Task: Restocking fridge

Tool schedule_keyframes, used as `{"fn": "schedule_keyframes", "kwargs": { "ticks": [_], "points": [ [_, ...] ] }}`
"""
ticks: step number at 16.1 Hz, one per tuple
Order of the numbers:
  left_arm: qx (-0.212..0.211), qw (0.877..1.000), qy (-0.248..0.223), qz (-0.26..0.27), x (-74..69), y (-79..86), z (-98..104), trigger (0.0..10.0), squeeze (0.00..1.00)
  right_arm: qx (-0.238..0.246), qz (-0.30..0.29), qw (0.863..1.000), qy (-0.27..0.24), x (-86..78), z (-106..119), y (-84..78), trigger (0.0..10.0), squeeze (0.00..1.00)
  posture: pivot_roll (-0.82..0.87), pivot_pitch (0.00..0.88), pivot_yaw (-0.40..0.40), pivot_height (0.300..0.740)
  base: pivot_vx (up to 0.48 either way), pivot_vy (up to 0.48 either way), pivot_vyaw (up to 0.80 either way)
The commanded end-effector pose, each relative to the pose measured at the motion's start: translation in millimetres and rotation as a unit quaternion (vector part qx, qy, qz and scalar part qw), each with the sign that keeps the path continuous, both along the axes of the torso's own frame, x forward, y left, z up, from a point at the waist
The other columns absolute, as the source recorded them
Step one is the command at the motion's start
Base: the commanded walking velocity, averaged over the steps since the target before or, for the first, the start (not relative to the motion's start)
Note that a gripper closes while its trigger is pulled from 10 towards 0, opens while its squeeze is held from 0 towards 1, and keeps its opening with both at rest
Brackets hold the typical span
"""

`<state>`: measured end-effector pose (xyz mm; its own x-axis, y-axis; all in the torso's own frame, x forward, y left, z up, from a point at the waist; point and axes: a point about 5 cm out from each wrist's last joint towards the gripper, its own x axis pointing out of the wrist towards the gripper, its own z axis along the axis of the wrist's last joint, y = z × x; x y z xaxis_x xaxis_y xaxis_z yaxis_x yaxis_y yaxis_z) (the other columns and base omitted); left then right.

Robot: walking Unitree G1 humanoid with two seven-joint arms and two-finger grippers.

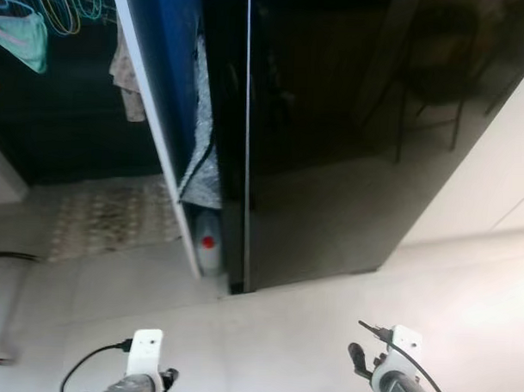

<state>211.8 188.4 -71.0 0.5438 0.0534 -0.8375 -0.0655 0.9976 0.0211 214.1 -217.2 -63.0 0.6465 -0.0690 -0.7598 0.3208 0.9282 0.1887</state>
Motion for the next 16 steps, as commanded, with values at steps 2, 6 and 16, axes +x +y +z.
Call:
{"fn": "schedule_keyframes", "kwargs": {
  "ticks": [2,6,16],
  "points": [
    [0.000,1.000,0.009,-0.002,-3.9,0.3,-2.2,10.0,0.00,-0.002,-0.003,1.000,0.005,-4.1,-2.1,-1.2,10.0,0.00,-0.13,0.047,-0.008,0.740,0.000,0.360,0.00],
    [0.000,1.000,0.009,-0.006,-4.7,-0.1,-2.7,10.0,0.00,-0.004,-0.001,1.000,0.004,-5.0,-2.5,-1.6,10.0,0.00,-0.13,0.034,-0.006,0.740,0.000,0.353,0.00],
    [0.000,1.000,0.002,-0.001,-2.6,-1.2,-1.6,10.0,0.00,-0.013,0.016,1.000,-0.001,-2.4,-0.3,-3.3,10.0,0.00,-0.13,0.044,-0.011,0.740,0.000,0.000,0.48]
  ]
}}
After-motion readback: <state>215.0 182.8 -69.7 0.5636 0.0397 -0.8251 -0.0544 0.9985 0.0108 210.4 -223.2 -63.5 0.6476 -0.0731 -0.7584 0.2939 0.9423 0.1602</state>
